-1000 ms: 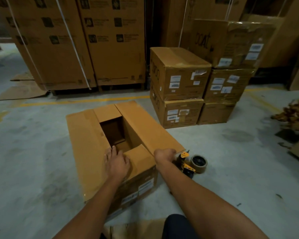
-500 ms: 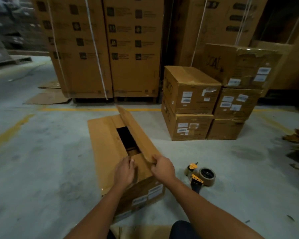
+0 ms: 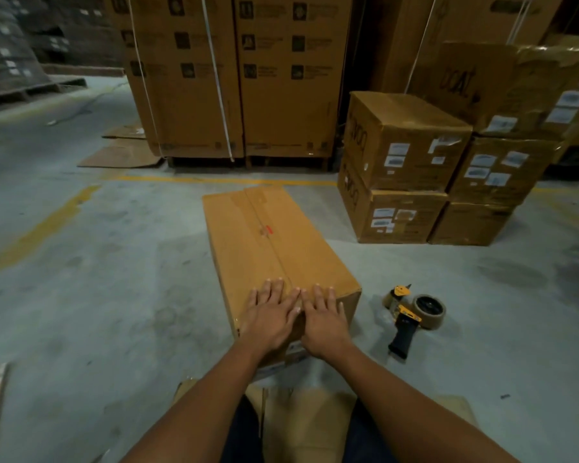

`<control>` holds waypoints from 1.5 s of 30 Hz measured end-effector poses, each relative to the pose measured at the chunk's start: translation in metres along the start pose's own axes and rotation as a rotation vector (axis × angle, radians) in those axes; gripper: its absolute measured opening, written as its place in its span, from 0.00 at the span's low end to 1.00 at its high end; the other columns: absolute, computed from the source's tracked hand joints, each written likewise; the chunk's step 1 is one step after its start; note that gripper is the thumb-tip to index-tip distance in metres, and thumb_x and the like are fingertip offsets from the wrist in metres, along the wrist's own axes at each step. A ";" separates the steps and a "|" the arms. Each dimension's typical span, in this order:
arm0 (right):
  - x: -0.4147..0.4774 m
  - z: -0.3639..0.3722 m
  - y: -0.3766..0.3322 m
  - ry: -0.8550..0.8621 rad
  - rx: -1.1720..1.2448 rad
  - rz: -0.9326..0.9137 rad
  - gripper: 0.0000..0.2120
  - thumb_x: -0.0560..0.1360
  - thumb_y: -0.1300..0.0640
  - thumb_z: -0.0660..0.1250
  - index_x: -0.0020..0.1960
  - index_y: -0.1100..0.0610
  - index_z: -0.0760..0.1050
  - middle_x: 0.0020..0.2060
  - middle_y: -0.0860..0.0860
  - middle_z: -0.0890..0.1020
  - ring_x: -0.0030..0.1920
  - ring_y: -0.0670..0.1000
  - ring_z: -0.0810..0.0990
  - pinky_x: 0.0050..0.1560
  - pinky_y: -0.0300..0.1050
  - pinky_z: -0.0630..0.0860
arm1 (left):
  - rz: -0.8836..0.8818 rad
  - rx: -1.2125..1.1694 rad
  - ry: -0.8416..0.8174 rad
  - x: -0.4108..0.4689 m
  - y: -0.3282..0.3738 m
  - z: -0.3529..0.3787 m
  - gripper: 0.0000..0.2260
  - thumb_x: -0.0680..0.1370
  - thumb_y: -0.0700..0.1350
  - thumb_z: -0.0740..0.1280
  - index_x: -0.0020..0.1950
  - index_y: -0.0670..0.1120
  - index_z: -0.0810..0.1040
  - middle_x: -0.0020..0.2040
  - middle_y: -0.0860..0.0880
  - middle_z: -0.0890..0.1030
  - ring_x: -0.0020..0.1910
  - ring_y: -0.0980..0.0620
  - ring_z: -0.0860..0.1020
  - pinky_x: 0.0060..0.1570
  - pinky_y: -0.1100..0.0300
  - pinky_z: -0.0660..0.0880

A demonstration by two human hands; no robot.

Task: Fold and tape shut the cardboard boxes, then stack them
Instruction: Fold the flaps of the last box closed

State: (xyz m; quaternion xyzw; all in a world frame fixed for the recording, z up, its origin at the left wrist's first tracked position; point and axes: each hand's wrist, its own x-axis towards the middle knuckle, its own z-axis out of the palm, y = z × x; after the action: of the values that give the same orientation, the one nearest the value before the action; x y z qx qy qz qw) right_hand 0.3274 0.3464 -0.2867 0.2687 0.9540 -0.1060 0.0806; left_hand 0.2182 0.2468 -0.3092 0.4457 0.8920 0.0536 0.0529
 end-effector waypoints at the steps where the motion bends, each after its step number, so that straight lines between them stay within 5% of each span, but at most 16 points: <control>1: 0.004 -0.003 0.000 -0.012 -0.024 0.011 0.37 0.80 0.50 0.60 0.82 0.52 0.45 0.81 0.56 0.46 0.80 0.64 0.42 0.77 0.65 0.48 | -0.002 0.002 -0.012 0.001 0.000 -0.002 0.25 0.84 0.61 0.43 0.81 0.60 0.50 0.82 0.48 0.48 0.81 0.43 0.46 0.77 0.41 0.44; 5: 0.020 -0.038 -0.007 -0.090 -0.010 0.032 0.21 0.80 0.49 0.58 0.70 0.55 0.71 0.69 0.59 0.71 0.70 0.64 0.67 0.71 0.63 0.64 | 0.054 0.010 -0.076 0.011 -0.002 -0.024 0.23 0.84 0.63 0.46 0.78 0.62 0.61 0.77 0.46 0.63 0.76 0.43 0.59 0.73 0.43 0.56; 7: 0.024 -0.040 -0.008 -0.033 0.084 0.032 0.18 0.80 0.50 0.57 0.63 0.57 0.77 0.63 0.60 0.75 0.66 0.63 0.71 0.68 0.58 0.67 | 0.099 0.012 -0.084 0.012 -0.009 -0.036 0.22 0.83 0.62 0.48 0.77 0.60 0.63 0.75 0.46 0.65 0.72 0.44 0.62 0.70 0.46 0.60; 11: 0.016 -0.015 -0.002 0.109 0.263 0.170 0.25 0.80 0.45 0.59 0.75 0.51 0.65 0.79 0.62 0.51 0.78 0.69 0.46 0.75 0.65 0.55 | 0.210 0.097 -0.118 0.002 -0.027 -0.030 0.31 0.81 0.67 0.50 0.82 0.57 0.50 0.82 0.47 0.50 0.80 0.44 0.50 0.76 0.44 0.50; 14: 0.023 0.000 0.000 0.150 0.243 0.147 0.28 0.82 0.44 0.54 0.80 0.50 0.57 0.80 0.65 0.47 0.78 0.69 0.40 0.76 0.63 0.50 | 0.194 0.126 -0.038 0.002 -0.031 -0.015 0.30 0.82 0.64 0.50 0.81 0.58 0.46 0.82 0.49 0.47 0.81 0.47 0.47 0.77 0.45 0.46; 22: 0.063 -0.022 0.039 0.280 0.470 0.303 0.25 0.80 0.46 0.62 0.76 0.50 0.67 0.80 0.62 0.47 0.80 0.63 0.43 0.77 0.56 0.52 | 0.067 0.020 0.011 0.047 0.033 -0.009 0.27 0.85 0.58 0.48 0.82 0.52 0.46 0.82 0.47 0.46 0.80 0.43 0.45 0.77 0.39 0.45; 24: 0.072 -0.026 0.043 0.298 0.732 0.466 0.25 0.80 0.48 0.64 0.76 0.50 0.67 0.80 0.60 0.52 0.78 0.63 0.55 0.74 0.51 0.60 | 0.004 0.011 0.013 0.063 0.058 -0.007 0.28 0.85 0.54 0.52 0.82 0.52 0.45 0.82 0.48 0.45 0.80 0.42 0.44 0.76 0.37 0.44; 27: 0.093 -0.023 0.052 0.300 1.027 0.434 0.24 0.82 0.53 0.62 0.77 0.52 0.64 0.75 0.55 0.69 0.72 0.57 0.70 0.67 0.46 0.68 | -0.162 -0.062 0.012 0.086 0.091 -0.001 0.30 0.84 0.52 0.57 0.82 0.54 0.47 0.82 0.48 0.45 0.80 0.40 0.44 0.73 0.32 0.42; 33: 0.120 -0.018 0.097 0.304 1.085 0.350 0.17 0.83 0.56 0.59 0.70 0.51 0.75 0.72 0.54 0.74 0.76 0.56 0.65 0.73 0.54 0.66 | -0.269 -0.146 0.041 0.122 0.130 -0.004 0.25 0.85 0.50 0.52 0.81 0.51 0.51 0.82 0.46 0.48 0.80 0.38 0.44 0.73 0.31 0.41; 37: 0.119 -0.025 0.124 0.377 1.148 0.357 0.19 0.85 0.56 0.57 0.74 0.57 0.71 0.73 0.53 0.72 0.73 0.54 0.69 0.71 0.45 0.65 | -0.255 -0.134 -0.003 0.145 0.152 -0.001 0.25 0.86 0.53 0.46 0.82 0.48 0.48 0.81 0.40 0.48 0.79 0.33 0.45 0.72 0.30 0.42; 40: 0.109 -0.019 0.139 0.472 1.156 0.470 0.20 0.85 0.57 0.58 0.75 0.60 0.68 0.72 0.55 0.73 0.72 0.55 0.70 0.68 0.44 0.67 | -0.212 -0.068 0.014 0.154 0.159 0.006 0.25 0.85 0.48 0.47 0.81 0.43 0.47 0.79 0.34 0.52 0.76 0.28 0.52 0.71 0.29 0.49; 45: 0.096 0.012 0.184 0.328 0.982 0.806 0.18 0.78 0.54 0.64 0.68 0.55 0.75 0.64 0.58 0.79 0.65 0.61 0.76 0.61 0.49 0.73 | -0.231 -0.091 0.024 0.172 0.182 0.005 0.28 0.85 0.51 0.51 0.81 0.43 0.44 0.80 0.38 0.51 0.75 0.28 0.52 0.71 0.29 0.49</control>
State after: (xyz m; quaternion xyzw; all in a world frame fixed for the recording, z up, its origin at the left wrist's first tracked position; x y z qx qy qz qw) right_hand 0.3454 0.5438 -0.3477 0.6232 0.6194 -0.4483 -0.1644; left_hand 0.2602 0.4933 -0.2962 0.3367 0.9346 0.0928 0.0682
